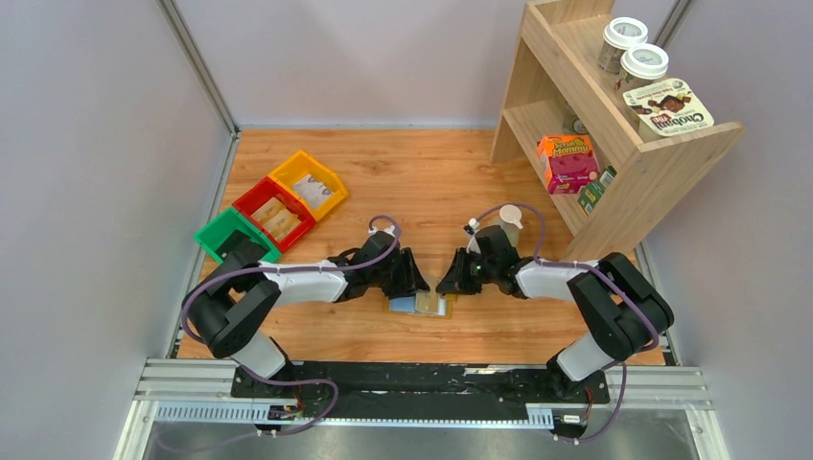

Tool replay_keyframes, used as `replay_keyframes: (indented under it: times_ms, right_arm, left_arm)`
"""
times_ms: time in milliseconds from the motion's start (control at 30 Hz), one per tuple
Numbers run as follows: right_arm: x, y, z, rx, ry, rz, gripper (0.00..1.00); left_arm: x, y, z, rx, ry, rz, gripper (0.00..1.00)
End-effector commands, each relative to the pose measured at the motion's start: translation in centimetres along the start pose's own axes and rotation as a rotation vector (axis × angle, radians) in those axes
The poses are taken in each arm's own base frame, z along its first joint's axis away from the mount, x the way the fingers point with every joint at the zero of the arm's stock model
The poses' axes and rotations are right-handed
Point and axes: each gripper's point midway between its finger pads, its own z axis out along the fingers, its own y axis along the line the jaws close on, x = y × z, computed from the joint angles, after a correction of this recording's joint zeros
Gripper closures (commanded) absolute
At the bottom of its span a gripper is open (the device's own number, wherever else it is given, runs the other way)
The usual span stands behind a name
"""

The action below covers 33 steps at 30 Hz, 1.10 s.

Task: Take the credit cards out of the card holder
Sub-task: Remove the credit card from the card holder.

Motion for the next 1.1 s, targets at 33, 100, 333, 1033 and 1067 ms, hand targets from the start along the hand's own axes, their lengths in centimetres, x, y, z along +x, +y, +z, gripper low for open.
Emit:
replay_keyframes:
  times_ms: [33, 100, 333, 1033, 1067]
  right_arm:
    - [0.1, -0.5, -0.2, 0.01, -0.008, 0.019, 0.88]
    - [0.2, -0.5, -0.2, 0.008, -0.008, 0.02, 0.88]
    - [0.2, -0.3, -0.2, -0.003, -0.007, 0.018, 0.88]
    - [0.2, -0.1, -0.3, -0.01, -0.011, 0.016, 0.88]
    - [0.2, -0.1, -0.3, -0.011, -0.01, 0.016, 0.88]
  left_arm:
    - [0.0, -2.4, 0.0, 0.149, -0.001, -0.011, 0.51]
    - [-0.2, -2.3, -0.2, 0.174, -0.021, -0.027, 0.53]
    - [-1.0, -2.4, -0.7, 0.29, -0.093, -0.091, 0.58]
    - [-0.7, 1.5, 0.3, 0.228, -0.081, -0.121, 0.62]
    - [-0.8, 1.3, 0.2, 0.24, -0.082, -0.112, 0.65]
